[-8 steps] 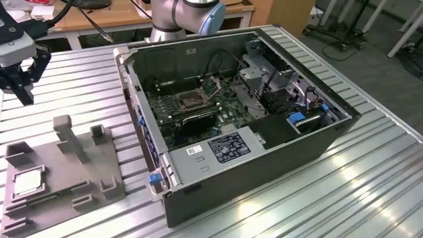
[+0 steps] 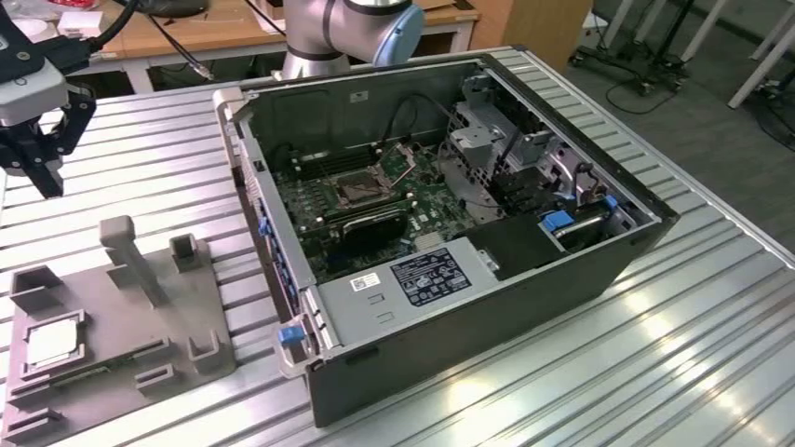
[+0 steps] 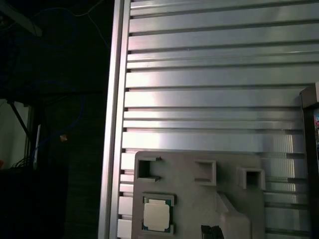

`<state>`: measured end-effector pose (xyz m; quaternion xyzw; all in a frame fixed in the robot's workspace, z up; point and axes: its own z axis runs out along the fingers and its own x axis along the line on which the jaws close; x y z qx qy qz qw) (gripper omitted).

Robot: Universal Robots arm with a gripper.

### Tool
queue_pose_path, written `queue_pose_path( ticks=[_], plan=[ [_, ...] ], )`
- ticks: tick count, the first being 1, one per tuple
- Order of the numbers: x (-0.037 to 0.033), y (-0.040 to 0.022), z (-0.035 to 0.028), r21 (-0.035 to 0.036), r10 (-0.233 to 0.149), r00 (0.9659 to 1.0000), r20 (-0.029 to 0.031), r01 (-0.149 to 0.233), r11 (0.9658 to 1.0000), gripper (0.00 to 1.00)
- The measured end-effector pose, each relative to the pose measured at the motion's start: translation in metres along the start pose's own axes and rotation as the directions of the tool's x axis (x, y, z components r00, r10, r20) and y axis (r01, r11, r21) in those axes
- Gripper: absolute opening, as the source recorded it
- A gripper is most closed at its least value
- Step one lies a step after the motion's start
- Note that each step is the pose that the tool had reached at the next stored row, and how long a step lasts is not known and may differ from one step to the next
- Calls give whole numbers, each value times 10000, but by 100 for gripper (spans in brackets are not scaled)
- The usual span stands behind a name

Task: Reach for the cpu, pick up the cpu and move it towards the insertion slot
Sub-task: 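Reach for the cpu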

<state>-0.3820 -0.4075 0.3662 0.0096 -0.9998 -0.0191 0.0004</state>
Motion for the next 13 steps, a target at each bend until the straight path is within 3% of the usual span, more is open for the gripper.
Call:
queue_pose_path(
  ticks=[13],
  plan=[
    [78, 1, 3, 1, 0, 10000, -1, 0, 10000, 10]
  ],
)
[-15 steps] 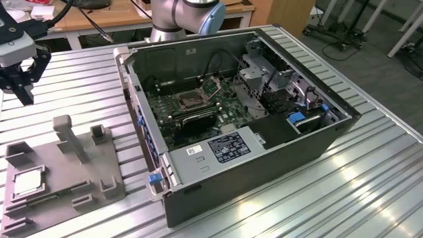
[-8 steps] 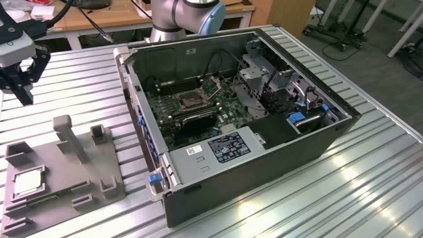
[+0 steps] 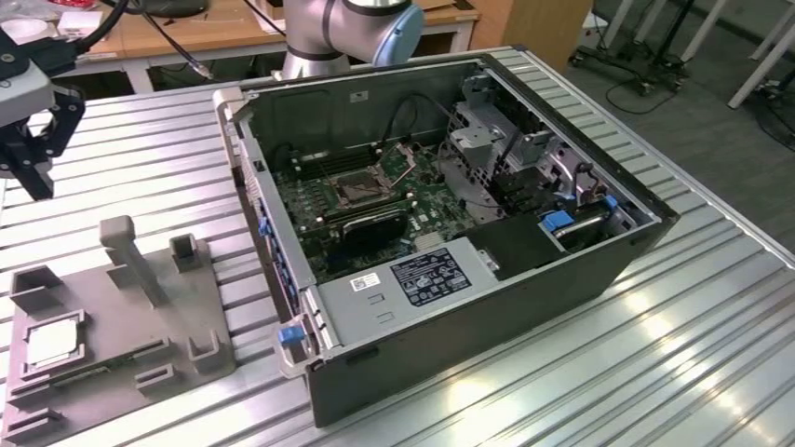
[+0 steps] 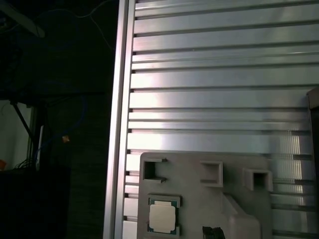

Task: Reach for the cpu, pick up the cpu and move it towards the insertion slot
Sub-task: 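Reach for the cpu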

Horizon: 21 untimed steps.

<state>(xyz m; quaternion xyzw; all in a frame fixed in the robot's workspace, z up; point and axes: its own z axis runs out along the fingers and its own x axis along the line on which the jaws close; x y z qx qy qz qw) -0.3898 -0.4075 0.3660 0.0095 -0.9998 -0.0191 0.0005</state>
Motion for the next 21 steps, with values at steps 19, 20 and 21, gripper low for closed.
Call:
queue_pose_path(
  ticks=[19, 20, 21],
  plan=[
    [140, 2, 5, 0, 0, 10000, 0, 0, 10000, 10],
    [154, 3, 6, 0, 0, 10000, 0, 0, 10000, 10],
    [168, 2, 6, 0, -1, 10000, 0, 1, 10000, 10]
  ],
)
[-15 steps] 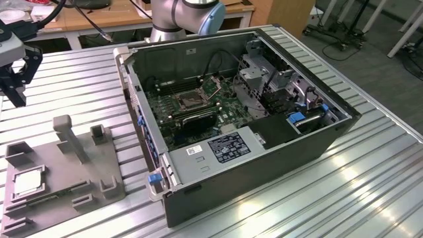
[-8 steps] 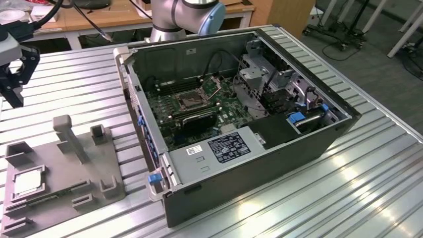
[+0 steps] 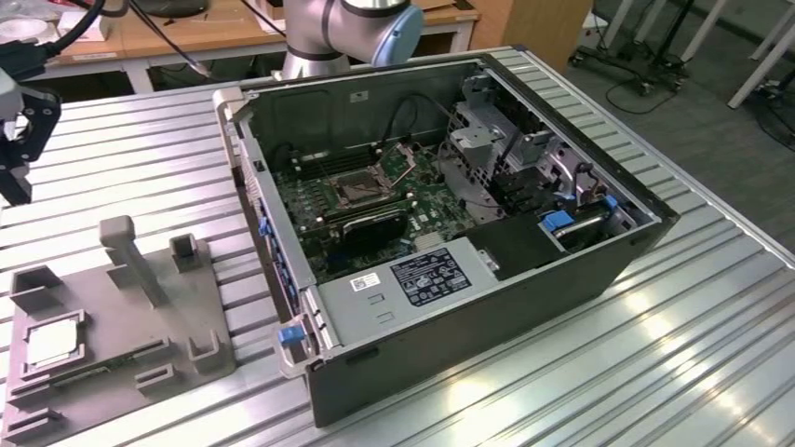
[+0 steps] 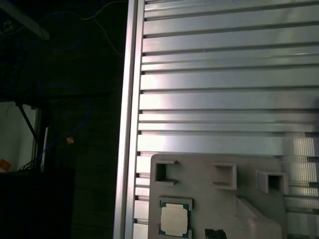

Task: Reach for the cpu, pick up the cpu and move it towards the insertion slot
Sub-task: 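Reach for the cpu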

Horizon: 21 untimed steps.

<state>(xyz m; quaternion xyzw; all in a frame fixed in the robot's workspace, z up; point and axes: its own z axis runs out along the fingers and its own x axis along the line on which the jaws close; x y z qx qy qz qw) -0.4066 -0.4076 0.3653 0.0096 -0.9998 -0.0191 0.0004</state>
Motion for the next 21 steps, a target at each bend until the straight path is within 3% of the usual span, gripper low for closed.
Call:
queue_pose_path(
  ticks=[4, 15, 17, 19, 20, 21],
  plan=[
    [52, 1, 3, 0, 1, 10000, 0, -1, 10000, 10],
    [54, 1, 2, 0, 1, 10000, 0, -1, 10000, 11],
    [58, 1, 3, 0, 1, 10000, 0, -1, 10000, 24],
    [69, 2, 3, 0, 2, 10000, 0, -2, 10000, 24],
    [79, 2, 3, 0, 2, 10000, 1, -2, 10000, 30],
    [95, 2, 4, 0, 1, 10000, 0, -1, 10000, 30]
  ],
)
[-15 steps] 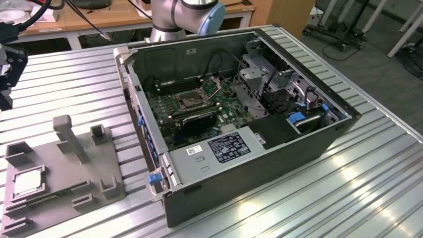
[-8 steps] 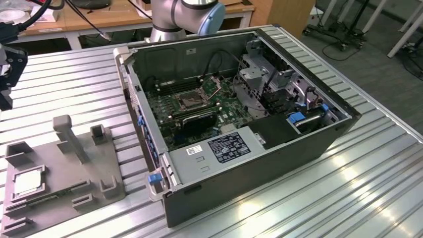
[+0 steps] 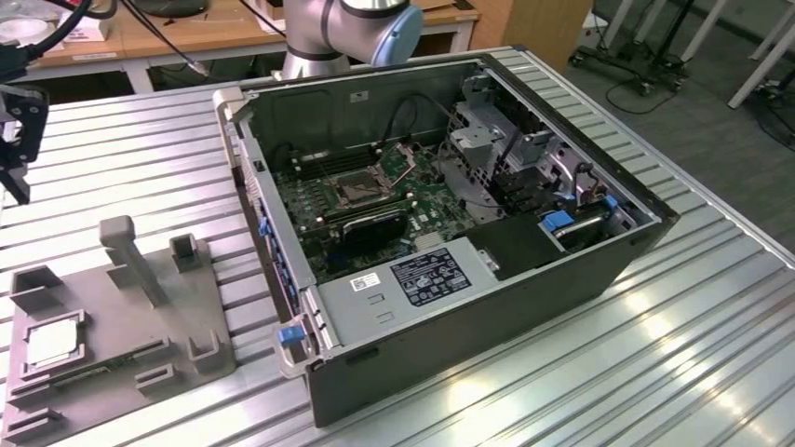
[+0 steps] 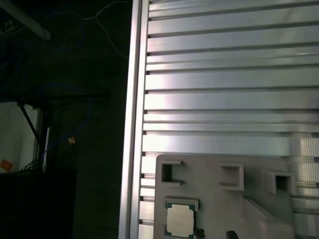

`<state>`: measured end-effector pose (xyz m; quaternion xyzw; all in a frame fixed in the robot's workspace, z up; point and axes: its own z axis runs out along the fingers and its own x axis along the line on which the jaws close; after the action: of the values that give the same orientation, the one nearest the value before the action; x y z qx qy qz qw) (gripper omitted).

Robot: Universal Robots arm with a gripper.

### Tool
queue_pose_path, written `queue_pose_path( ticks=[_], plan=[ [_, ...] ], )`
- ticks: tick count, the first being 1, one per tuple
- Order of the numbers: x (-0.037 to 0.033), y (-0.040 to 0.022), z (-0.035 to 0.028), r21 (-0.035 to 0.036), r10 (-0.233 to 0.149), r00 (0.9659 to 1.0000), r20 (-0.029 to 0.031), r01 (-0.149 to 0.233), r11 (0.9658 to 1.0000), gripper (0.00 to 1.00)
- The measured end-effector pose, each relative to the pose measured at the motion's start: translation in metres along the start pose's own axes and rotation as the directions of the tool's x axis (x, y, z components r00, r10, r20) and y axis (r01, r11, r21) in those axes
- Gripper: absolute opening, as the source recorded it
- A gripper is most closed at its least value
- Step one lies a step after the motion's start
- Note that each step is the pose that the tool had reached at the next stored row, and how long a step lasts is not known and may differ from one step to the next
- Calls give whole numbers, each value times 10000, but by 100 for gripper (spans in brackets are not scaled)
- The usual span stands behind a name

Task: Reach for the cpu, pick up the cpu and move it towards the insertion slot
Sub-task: 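Reach for the cpu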

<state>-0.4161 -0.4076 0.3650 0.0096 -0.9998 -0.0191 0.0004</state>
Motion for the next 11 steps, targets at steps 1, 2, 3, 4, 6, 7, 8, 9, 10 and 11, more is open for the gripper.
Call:
queue_pose_path(
  ticks=[1, 2, 3, 4, 6, 7, 8, 9, 10, 11],
  plan=[
    [18, 0, 1, 0, 1, 10000, 1, -1, 10000, 31],
    [31, 0, 2, 0, 0, 10000, 0, 0, 10000, 31],
    [38, 1, 2, 1, 0, 10000, 0, 0, 10000, 31],
    [45, 1, 3, 0, 0, 10000, 0, 0, 10000, 37],
    [72, 1, 5, 0, -1, 10000, -1, 1, 10000, 37],
    [84, 2, 7, 0, -1, 10000, 0, 1, 10000, 37],
    [95, 1, 9, 0, -1, 10000, 0, 1, 10000, 38],
    [115, 2, 12, -1, -2, 10000, 0, 2, 10000, 38],
    [137, 2, 15, 0, -2, 10000, 0, 2, 10000, 45],
    [157, 2, 19, -1, -3, 10000, 1, 3, 10000, 45]
  ],
)
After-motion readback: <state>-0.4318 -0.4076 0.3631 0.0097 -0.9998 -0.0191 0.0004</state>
